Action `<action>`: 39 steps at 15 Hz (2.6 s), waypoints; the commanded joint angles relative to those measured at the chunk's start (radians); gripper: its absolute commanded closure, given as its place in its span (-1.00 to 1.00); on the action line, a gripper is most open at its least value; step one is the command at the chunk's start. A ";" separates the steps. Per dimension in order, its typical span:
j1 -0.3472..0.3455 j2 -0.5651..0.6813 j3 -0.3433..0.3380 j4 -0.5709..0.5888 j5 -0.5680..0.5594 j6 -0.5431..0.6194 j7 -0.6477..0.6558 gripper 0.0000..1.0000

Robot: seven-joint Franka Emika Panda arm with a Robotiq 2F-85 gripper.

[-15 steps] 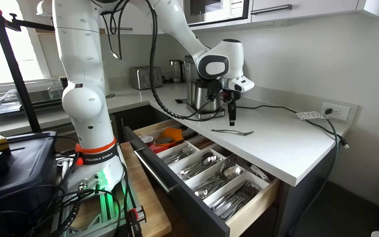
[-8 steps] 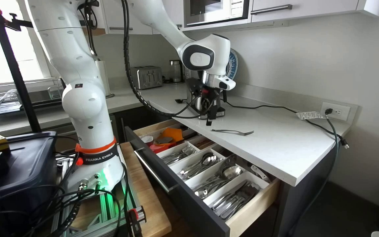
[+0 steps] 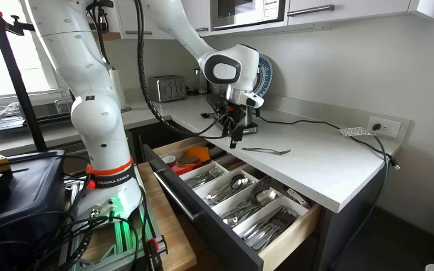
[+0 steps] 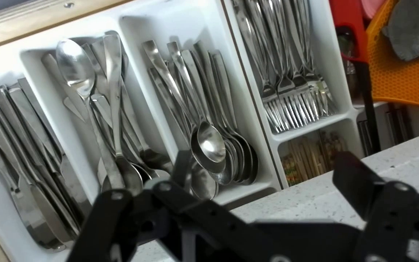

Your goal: Remove a fork and spoon from the drawer, put them on the counter and then close the drawer

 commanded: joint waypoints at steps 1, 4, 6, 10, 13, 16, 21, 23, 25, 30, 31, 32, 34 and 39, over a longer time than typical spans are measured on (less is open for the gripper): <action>0.005 0.051 0.010 -0.001 -0.056 -0.028 -0.023 -1.00; 0.005 0.105 0.018 -0.036 -0.137 -0.028 -0.076 -1.00; 0.001 0.142 0.019 -0.062 -0.192 0.018 -0.073 -1.00; -0.003 0.203 0.014 -0.106 -0.254 0.159 -0.069 -1.00; -0.006 0.246 0.010 -0.129 -0.277 0.247 -0.058 -1.00; -0.009 0.287 0.003 -0.147 -0.301 0.341 -0.052 -1.00; -0.008 0.345 -0.009 -0.158 -0.314 0.503 -0.049 -0.96; -0.005 0.369 -0.016 -0.158 -0.321 0.558 -0.043 -0.73; -0.002 0.393 -0.017 -0.155 -0.319 0.607 -0.045 -0.44; 0.002 0.446 -0.009 -0.144 -0.298 0.700 -0.057 -0.49; 0.002 0.455 -0.006 -0.142 -0.296 0.712 -0.060 -0.52; 0.003 0.463 -0.004 -0.139 -0.292 0.721 -0.060 -0.49; 0.001 0.477 0.003 -0.134 -0.286 0.730 -0.064 -0.47; 0.006 0.492 0.008 -0.121 -0.286 0.716 -0.059 0.03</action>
